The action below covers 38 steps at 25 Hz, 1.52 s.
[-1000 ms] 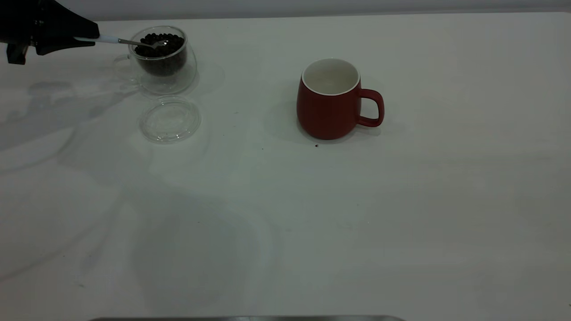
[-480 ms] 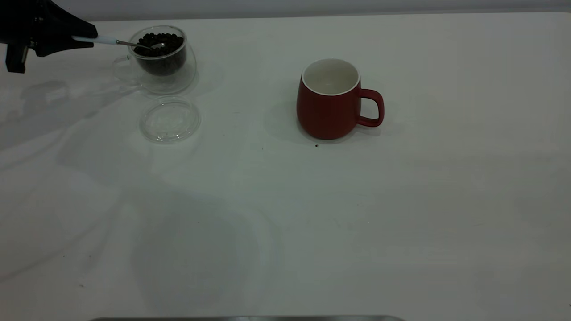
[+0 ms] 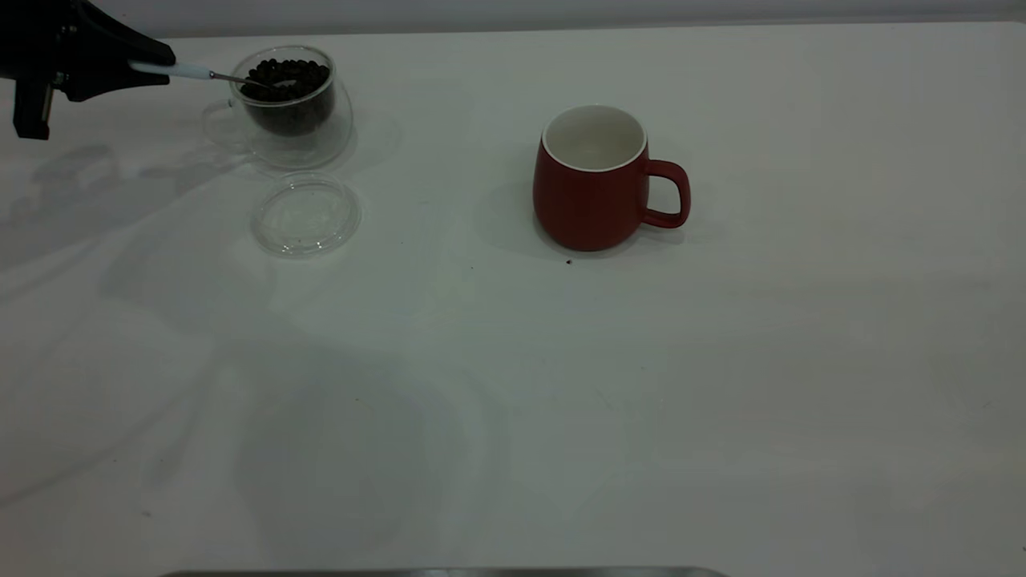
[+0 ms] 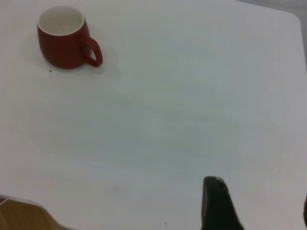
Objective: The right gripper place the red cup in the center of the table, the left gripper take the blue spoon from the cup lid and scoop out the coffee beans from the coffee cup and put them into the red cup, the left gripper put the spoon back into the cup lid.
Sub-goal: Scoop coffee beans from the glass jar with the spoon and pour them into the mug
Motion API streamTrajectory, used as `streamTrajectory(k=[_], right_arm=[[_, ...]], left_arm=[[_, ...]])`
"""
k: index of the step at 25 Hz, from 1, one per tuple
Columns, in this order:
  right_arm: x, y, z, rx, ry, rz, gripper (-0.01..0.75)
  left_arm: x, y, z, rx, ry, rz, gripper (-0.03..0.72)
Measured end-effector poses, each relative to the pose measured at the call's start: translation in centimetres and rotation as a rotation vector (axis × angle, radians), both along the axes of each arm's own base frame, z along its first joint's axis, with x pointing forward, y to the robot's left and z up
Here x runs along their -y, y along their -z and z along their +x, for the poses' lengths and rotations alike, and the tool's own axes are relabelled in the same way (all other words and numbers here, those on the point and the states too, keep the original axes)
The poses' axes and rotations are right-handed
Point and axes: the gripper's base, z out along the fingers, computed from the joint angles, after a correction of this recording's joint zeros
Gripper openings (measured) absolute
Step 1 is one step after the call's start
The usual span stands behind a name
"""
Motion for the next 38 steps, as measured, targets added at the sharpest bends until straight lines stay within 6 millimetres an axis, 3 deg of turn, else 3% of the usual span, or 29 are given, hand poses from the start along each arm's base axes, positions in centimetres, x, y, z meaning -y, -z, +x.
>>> streamTrajectory(k=[5, 20, 38], right_arm=[[0.0, 0.0, 0.0, 0.000, 0.000, 0.000, 0.457], [0.0, 0.0, 0.0, 0.000, 0.000, 0.000, 0.457], [0.0, 0.0, 0.0, 0.000, 0.000, 0.000, 0.457]], left_arm=[[-0.1, -0.2, -0.2, -0.014, 0.000, -0.042, 0.124], [-3.0, -0.9, -1.2, 0.005, -0.006, -0.131, 0.124], [-1.4, -2.1, -2.0, 0.099, 0.181, -0.240, 0.124]])
